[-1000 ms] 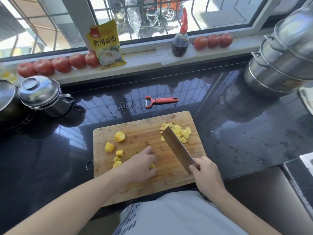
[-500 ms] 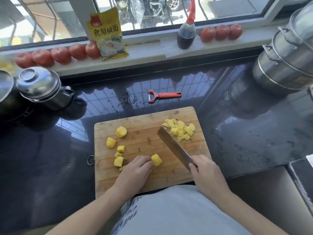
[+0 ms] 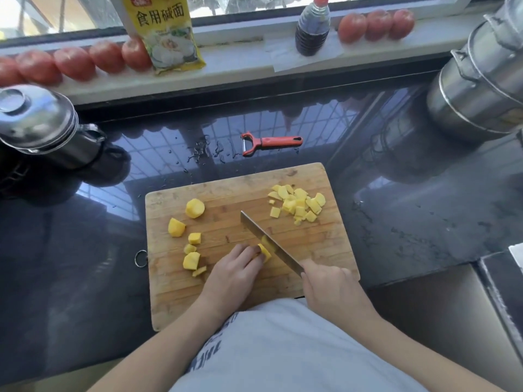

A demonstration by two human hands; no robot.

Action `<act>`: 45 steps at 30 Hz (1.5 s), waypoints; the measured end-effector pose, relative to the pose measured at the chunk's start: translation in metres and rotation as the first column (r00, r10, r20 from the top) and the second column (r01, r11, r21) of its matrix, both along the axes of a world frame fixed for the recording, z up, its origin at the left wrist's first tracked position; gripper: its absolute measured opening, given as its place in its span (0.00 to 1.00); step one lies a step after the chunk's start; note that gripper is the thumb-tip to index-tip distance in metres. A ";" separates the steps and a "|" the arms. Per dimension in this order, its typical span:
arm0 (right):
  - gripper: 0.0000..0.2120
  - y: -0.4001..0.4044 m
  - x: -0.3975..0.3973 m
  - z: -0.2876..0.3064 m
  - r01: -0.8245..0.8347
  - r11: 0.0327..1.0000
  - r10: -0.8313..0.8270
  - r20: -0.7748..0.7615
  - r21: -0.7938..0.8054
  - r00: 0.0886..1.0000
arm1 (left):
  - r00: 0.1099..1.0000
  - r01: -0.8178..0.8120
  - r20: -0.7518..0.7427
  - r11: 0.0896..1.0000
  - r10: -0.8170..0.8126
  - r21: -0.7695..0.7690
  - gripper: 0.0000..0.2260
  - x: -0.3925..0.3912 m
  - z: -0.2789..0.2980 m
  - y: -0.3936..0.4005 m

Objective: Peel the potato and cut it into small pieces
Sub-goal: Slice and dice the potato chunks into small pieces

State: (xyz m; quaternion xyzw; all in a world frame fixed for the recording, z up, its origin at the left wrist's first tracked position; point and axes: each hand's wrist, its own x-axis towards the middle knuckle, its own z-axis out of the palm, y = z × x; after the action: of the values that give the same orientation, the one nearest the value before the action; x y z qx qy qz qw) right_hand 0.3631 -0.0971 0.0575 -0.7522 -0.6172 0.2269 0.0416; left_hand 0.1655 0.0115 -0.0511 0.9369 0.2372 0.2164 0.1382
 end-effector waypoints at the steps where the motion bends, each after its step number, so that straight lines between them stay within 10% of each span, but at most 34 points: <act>1: 0.05 -0.001 0.000 -0.001 0.000 1.000 0.000 -0.001 0.007 1.000 | 1.000 -0.006 -0.004 1.000 0.006 -0.004 0.06 -0.001 -0.002 0.000; 17: 0.15 -0.005 0.004 0.013 -0.074 0.983 0.104 0.182 -0.167 0.978 | 0.993 -0.116 -0.012 0.991 0.115 -0.065 0.05 0.009 0.002 -0.006; 21: 0.03 0.010 -0.003 0.000 -0.106 0.942 0.137 0.075 -0.318 0.988 | 0.994 -0.104 -0.047 0.991 0.101 -0.080 0.03 0.008 0.001 -0.006; 32: 0.04 0.002 0.004 -0.020 -0.021 0.997 0.023 -0.031 0.074 0.999 | 0.993 -0.112 -0.035 0.992 0.110 -0.053 0.05 0.010 0.008 -0.004; 45: 0.05 0.001 0.000 -0.016 -0.167 0.980 0.181 0.127 -0.109 0.975 | 0.988 -0.129 -0.090 0.988 0.122 -0.080 0.06 0.009 0.008 -0.005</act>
State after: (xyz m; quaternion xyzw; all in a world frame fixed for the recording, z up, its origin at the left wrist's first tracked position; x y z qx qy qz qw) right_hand 0.3636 -0.0959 0.0418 -0.7101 -0.6703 0.2077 -0.0574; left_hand 0.1750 0.0066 -0.0435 0.9217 0.3103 0.1744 0.1541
